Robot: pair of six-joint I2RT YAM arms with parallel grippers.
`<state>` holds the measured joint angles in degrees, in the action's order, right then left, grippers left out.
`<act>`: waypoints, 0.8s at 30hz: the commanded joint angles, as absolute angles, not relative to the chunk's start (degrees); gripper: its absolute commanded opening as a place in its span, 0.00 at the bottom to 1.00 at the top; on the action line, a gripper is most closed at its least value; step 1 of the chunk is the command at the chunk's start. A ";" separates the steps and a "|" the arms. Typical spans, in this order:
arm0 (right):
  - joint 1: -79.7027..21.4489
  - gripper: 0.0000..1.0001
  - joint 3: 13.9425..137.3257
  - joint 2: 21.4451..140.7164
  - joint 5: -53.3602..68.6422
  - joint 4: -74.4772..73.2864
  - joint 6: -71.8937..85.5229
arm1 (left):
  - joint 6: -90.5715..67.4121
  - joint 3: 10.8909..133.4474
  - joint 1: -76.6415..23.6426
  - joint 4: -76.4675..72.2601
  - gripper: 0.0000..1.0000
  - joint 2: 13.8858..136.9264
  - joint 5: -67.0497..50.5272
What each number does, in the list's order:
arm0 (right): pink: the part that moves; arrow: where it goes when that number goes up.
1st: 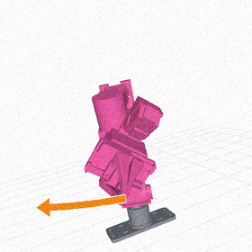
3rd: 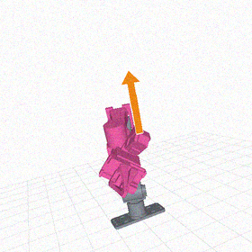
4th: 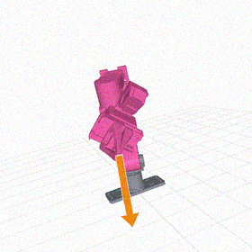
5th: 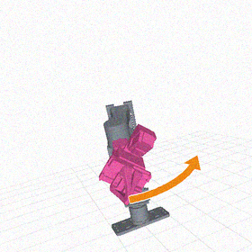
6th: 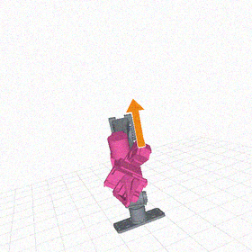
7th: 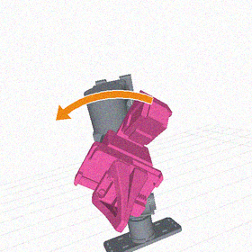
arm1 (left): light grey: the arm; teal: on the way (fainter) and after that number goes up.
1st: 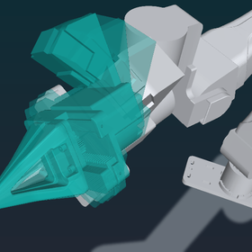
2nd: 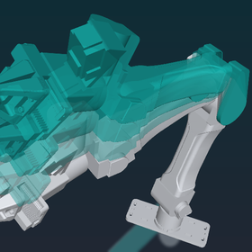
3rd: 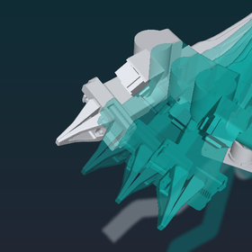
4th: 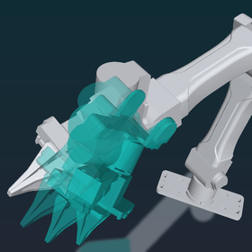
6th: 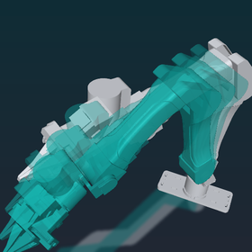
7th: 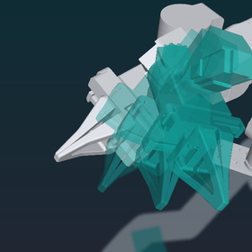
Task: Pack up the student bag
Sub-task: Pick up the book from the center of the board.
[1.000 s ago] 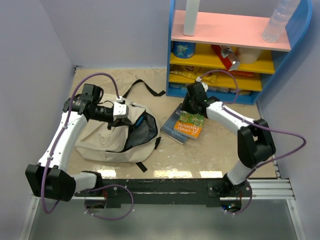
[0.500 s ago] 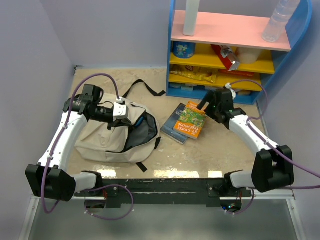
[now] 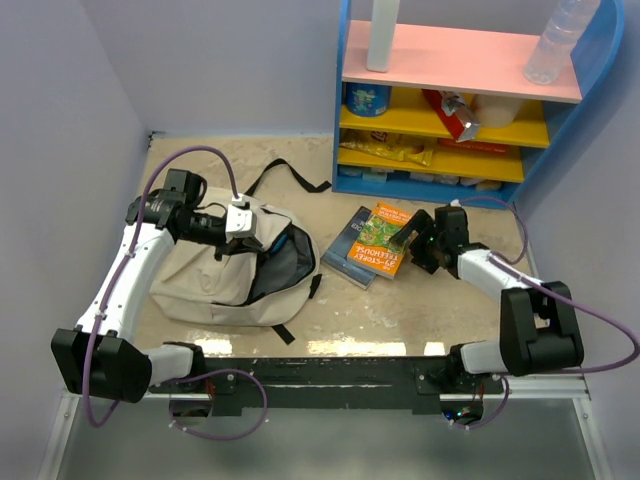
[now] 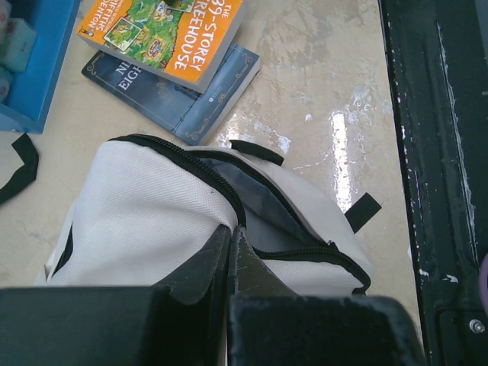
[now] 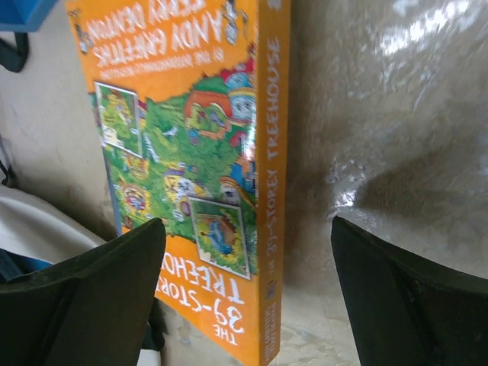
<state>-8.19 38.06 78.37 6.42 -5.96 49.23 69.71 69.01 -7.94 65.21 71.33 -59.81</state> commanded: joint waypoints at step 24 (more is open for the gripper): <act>-10.28 0.00 28.21 62.22 25.91 17.92 62.75 | 71.54 71.01 -7.82 65.74 0.00 70.75 -64.68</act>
